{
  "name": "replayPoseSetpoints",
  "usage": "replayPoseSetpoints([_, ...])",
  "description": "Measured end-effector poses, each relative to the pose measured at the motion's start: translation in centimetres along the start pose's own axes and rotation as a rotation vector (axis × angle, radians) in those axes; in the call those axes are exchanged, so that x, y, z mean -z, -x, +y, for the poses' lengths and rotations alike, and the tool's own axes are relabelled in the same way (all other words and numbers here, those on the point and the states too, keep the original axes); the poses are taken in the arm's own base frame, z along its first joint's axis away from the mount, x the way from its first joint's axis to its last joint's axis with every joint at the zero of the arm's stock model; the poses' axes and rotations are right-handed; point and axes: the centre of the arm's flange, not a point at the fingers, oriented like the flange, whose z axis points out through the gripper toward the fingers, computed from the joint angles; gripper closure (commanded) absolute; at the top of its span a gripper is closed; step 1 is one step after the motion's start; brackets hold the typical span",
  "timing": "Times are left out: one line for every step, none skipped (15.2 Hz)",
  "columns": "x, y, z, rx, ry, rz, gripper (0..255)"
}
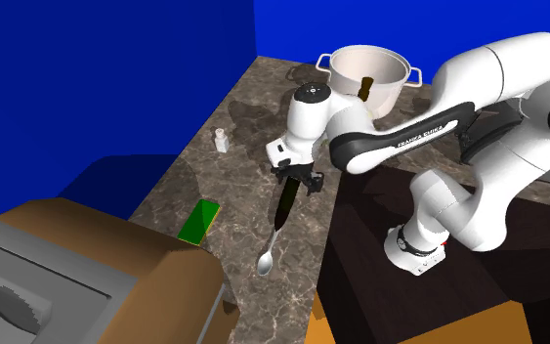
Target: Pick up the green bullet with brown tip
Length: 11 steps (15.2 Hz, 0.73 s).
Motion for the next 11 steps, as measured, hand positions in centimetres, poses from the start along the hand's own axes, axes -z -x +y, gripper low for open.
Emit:
replayPoseSetpoints([-0.6,0.0,0.8,0.039,0.003,-0.001,0])
replayPoseSetpoints([-1.4,0.2,1.3,0.06,0.005,-0.001,0])
replayPoseSetpoints([-1.9,0.2,1.4,0.071,0.006,-0.002,0])
replayPoseSetpoints([-2.4,0.1,1.6,0.076,0.007,-0.002,0])
replayPoseSetpoints([-2.9,0.2,1.6,0.079,0.007,-0.002,0])
replayPoseSetpoints([-3.4,0.2,1.6,0.081,0.007,-0.002,0])
replayPoseSetpoints([-3.9,0.2,1.6,0.081,0.007,-0.003,0])
replayPoseSetpoints([-4.5,0.2,1.4,0.082,0.007,-0.002,0])
replayPoseSetpoints([-5.0,0.2,1.5,0.082,0.007,-0.002,0])
replayPoseSetpoints([-5.2,0.2,1.4,0.082,0.007,-0.002,255])
replayPoseSetpoints([-5.3,0.2,1.4,0.082,0.007,-0.002,255])
